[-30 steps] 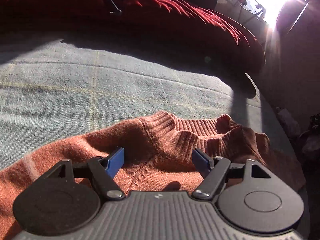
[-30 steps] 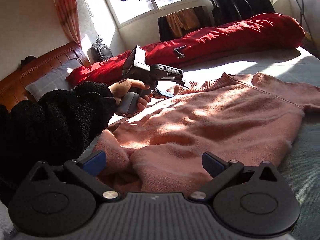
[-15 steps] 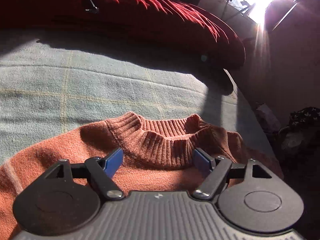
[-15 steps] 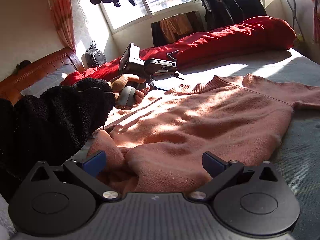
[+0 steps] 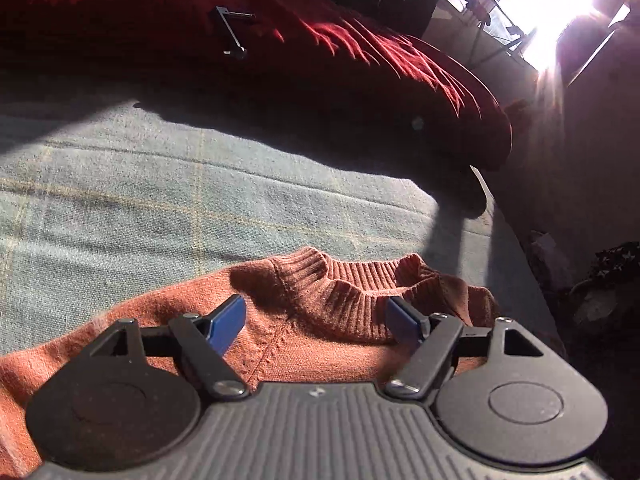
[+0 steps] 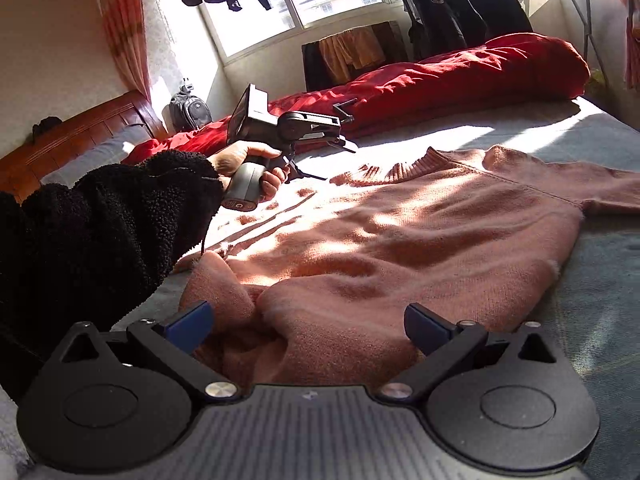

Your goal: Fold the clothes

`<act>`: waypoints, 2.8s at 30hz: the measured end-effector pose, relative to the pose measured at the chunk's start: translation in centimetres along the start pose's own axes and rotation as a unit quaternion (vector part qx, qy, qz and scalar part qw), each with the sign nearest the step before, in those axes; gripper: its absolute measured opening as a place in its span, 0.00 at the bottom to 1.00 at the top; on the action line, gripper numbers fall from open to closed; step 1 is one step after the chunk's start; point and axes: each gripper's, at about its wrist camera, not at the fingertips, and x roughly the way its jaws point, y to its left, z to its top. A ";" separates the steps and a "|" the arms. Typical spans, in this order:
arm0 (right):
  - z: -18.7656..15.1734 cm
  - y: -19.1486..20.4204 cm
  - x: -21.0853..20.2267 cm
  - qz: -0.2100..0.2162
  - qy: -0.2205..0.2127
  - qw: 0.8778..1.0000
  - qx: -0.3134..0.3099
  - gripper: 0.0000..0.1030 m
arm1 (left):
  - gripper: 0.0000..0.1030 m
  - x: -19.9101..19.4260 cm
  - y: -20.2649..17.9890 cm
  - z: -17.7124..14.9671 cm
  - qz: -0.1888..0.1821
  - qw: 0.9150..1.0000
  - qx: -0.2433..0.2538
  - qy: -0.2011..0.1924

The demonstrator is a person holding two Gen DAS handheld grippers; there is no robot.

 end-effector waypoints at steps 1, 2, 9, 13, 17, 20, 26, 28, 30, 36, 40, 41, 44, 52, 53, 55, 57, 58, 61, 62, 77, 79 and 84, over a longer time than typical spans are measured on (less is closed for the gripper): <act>0.1 0.0 -0.1 0.000 -0.001 1.000 0.000 1.00 | 0.75 -1.4 0.2 -0.1 0.001 1.000 0.008 0.003; 0.3 0.0 -0.2 0.002 -0.002 1.000 0.000 1.00 | 0.77 -2.9 0.8 -0.5 0.000 1.000 0.008 0.004; 1.5 0.9 0.9 0.027 0.004 1.000 -0.012 1.00 | 0.78 -8.1 7.9 -6.0 0.011 0.998 -0.054 0.012; 1.7 1.9 2.2 0.039 0.025 0.999 -0.029 1.00 | 0.78 -9.3 12.8 -9.4 0.035 0.993 -0.111 0.010; 1.6 2.9 2.8 0.046 0.043 0.997 -0.045 1.00 | 0.79 -13.7 17.1 -12.0 0.015 0.984 -0.172 -0.043; 2.0 3.1 2.8 0.046 0.044 0.997 -0.048 1.00 | 0.79 -17.1 19.9 -13.6 0.051 0.977 -0.196 -0.067; 3.4 4.1 2.8 0.049 0.039 0.996 -0.061 1.00 | 0.78 -22.3 23.7 -14.8 0.159 0.954 -0.230 -0.110; 3.8 4.8 2.8 0.055 0.038 0.995 -0.071 1.00 | 0.78 -22.7 23.4 -14.4 0.163 0.954 -0.227 -0.108; 4.1 5.6 3.0 0.061 0.040 0.994 -0.082 1.00 | 0.78 -22.6 22.2 -13.9 0.153 0.960 -0.208 -0.109; 4.3 8.1 3.5 0.076 0.048 0.989 -0.117 1.00 | 0.79 -20.1 19.8 -12.5 0.120 0.973 -0.167 -0.107; 4.2 8.6 3.7 0.075 0.053 0.988 -0.123 1.00 | 0.79 -20.7 23.1 -14.1 0.145 0.963 -0.204 -0.101; 4.2 8.6 3.8 0.073 0.054 0.988 -0.122 1.00 | 0.79 -21.6 23.9 -14.8 0.137 0.960 -0.216 -0.112; 4.2 8.3 4.1 0.067 0.057 0.989 -0.115 1.00 | 0.79 -24.7 26.4 -16.9 0.133 0.948 -0.251 -0.144; 4.6 8.4 5.0 0.076 0.059 0.990 -0.098 1.00 | 0.78 -28.6 28.6 -17.6 0.224 0.917 -0.286 -0.165; 4.7 8.6 5.0 0.076 0.059 0.990 -0.101 1.00 | 0.78 -28.3 28.0 -17.1 0.233 0.918 -0.278 -0.158; 4.6 9.1 5.0 0.075 0.059 0.990 -0.105 1.00 | 0.78 -27.0 26.3 -15.8 0.206 0.936 -0.247 -0.142; 4.5 9.6 5.0 0.074 0.058 0.990 -0.109 1.00 | 0.78 -24.9 23.6 -14.0 0.164 0.957 -0.204 -0.127; 4.5 9.8 5.0 0.073 0.058 0.990 -0.110 1.00 | 0.78 -23.7 22.2 -13.0 0.141 0.966 -0.184 -0.119; 4.3 10.3 4.7 0.064 0.056 0.990 -0.111 1.00 | 0.78 -19.2 18.1 -10.4 0.055 0.985 -0.136 -0.091; 4.1 10.4 4.6 0.060 0.056 0.990 -0.111 1.00 | 0.78 -17.7 17.0 -9.7 0.027 0.988 -0.128 -0.082; 2.2 9.5 1.5 -0.024 0.057 0.993 -0.102 1.00 | 0.78 -3.8 13.6 -5.1 -0.025 0.989 -0.140 -0.048; 2.1 9.1 1.0 -0.033 0.055 0.993 -0.098 1.00 | 0.78 -3.6 14.0 -4.7 -0.010 0.988 -0.143 -0.056; 2.2 7.6 -0.1 -0.057 0.049 0.993 -0.088 1.00 | 0.78 -4.9 12.0 -4.2 0.047 0.992 -0.101 -0.064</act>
